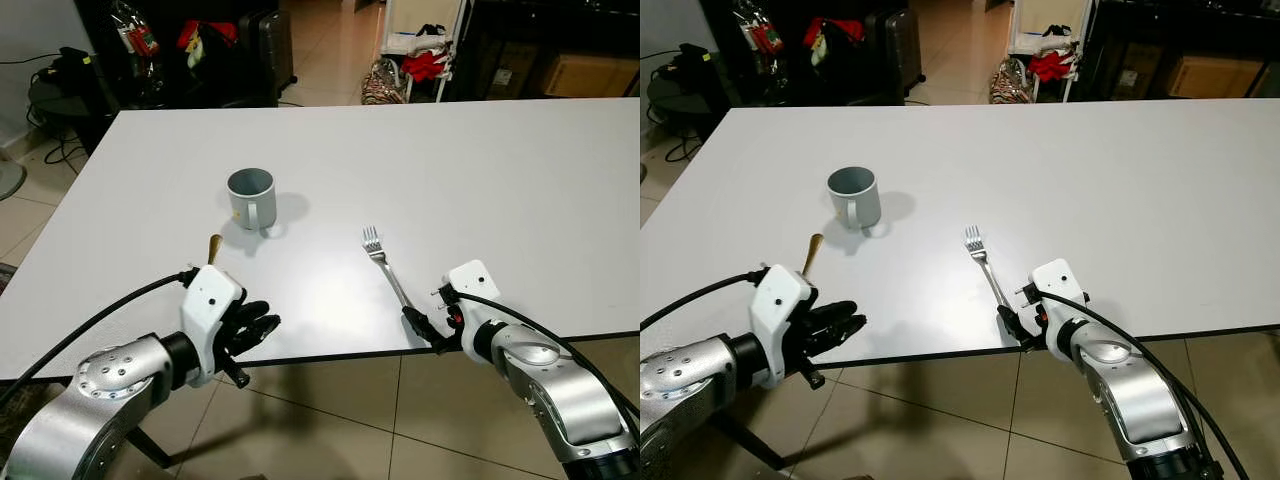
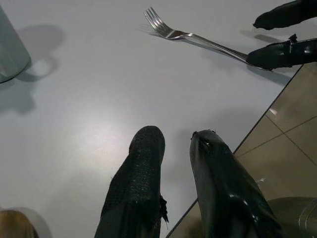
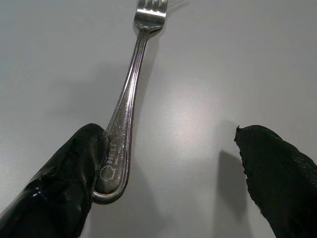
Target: Setting the table
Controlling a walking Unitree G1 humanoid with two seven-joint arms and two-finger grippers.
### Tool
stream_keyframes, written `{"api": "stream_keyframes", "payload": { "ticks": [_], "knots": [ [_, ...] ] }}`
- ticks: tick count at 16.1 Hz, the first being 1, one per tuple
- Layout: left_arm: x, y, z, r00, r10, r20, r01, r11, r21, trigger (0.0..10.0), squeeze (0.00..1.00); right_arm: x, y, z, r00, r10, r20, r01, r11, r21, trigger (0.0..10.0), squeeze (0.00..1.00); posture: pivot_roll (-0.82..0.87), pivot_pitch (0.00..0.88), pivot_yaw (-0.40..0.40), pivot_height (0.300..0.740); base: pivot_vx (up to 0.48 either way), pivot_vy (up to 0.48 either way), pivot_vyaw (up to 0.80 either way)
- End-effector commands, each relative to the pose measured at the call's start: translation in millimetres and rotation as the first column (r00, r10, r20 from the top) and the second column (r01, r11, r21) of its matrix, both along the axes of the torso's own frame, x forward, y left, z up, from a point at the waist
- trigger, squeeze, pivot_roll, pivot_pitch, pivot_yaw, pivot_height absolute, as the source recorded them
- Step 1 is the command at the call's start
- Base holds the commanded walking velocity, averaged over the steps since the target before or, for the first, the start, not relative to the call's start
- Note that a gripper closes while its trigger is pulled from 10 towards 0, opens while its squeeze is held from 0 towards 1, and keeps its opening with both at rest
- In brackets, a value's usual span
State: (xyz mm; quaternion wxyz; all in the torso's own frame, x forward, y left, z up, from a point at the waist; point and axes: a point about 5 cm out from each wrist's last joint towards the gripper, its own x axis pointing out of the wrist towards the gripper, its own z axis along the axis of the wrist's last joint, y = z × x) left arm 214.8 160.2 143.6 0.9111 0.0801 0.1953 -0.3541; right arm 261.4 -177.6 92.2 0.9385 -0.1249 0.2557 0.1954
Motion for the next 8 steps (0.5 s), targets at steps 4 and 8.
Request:
{"api": "stream_keyframes", "payload": {
  "ticks": [4,8],
  "knots": [
    [8.7,5.2,10,0.988,0.119,0.098,-0.117,0.993,-0.033,10.0,0.00,-0.6,-16.5,39,0.988,-0.085,0.130,0.080,0.996,0.042,10.0,0.00,-0.02,0.000,0.024,0.740,0.000,0.000,0.00],
    [10.9,14.2,20,0.940,0.281,0.192,-0.274,0.960,-0.062,10.0,0.97,4.2,-3.5,76,0.946,-0.124,0.298,0.066,0.978,0.199,10.0,0.00,0.00,0.000,0.013,0.740,0.000,0.000,0.00]
  ]
}}
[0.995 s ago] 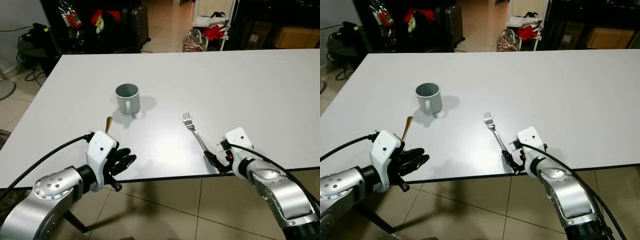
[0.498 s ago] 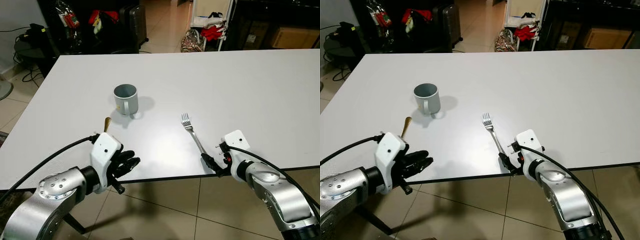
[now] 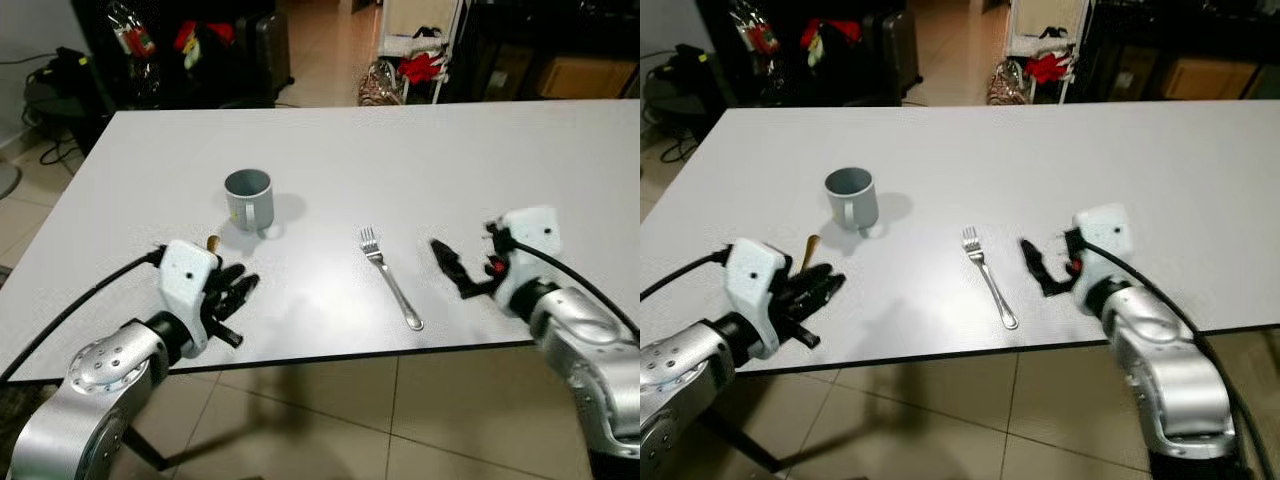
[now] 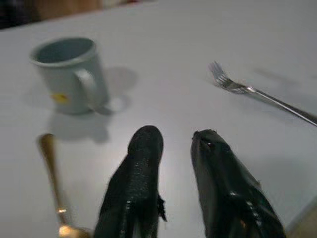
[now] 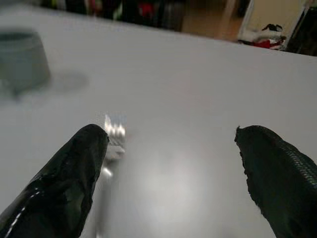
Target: Setting the table
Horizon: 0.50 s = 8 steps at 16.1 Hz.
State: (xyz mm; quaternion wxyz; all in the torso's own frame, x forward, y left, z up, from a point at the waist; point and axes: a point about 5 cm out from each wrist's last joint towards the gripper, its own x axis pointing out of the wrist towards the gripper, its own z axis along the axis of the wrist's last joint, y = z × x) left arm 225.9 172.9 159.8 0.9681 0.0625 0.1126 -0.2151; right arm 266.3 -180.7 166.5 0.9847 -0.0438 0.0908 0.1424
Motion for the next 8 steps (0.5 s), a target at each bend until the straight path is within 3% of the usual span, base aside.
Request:
{"api": "stream_keyframes", "payload": {
  "ticks": [1,2,3,4,7,8],
  "knots": [
    [-0.4,5.5,8,0.997,0.060,0.054,-0.062,0.998,0.024,10.0,1.00,-1.2,9.2,6,0.999,0.022,0.039,-0.023,0.999,0.035,10.0,0.17,0.01,0.000,0.010,0.740,0.000,0.000,0.00],
    [-1.0,5.2,13,0.992,0.094,0.081,-0.094,0.996,-0.004,10.0,1.00,-2.0,17.3,10,0.997,0.031,0.075,-0.034,0.999,0.042,10.0,1.00,0.02,0.000,0.014,0.740,0.000,0.000,0.00],
    [-0.2,6.0,17,0.986,0.135,0.101,-0.132,0.991,-0.036,10.0,1.00,-0.9,20.3,12,0.995,0.016,0.100,-0.019,0.999,0.033,10.0,1.00,0.01,0.000,0.016,0.740,0.000,0.000,0.00],
    [-0.6,7.0,22,0.957,0.238,0.168,-0.223,0.969,-0.104,10.0,1.00,0.5,27.2,14,0.985,0.012,0.171,-0.007,1.000,-0.027,10.0,1.00,0.01,0.000,0.006,0.740,0.000,0.000,0.80],
    [2.5,11.2,28,0.914,0.344,0.213,-0.328,0.938,-0.108,10.0,1.00,6.6,31.2,22,0.958,-0.027,0.285,0.053,0.995,-0.084,10.0,1.00,-0.02,0.003,-0.004,0.740,0.000,0.000,0.80],
    [-0.1,7.4,28,0.917,0.341,0.206,-0.325,0.939,-0.109,10.0,1.00,5.4,33.2,23,0.966,-0.009,0.259,0.025,0.998,-0.060,10.0,1.00,-0.02,0.030,-0.005,0.740,0.000,0.000,0.80]
  ]
}}
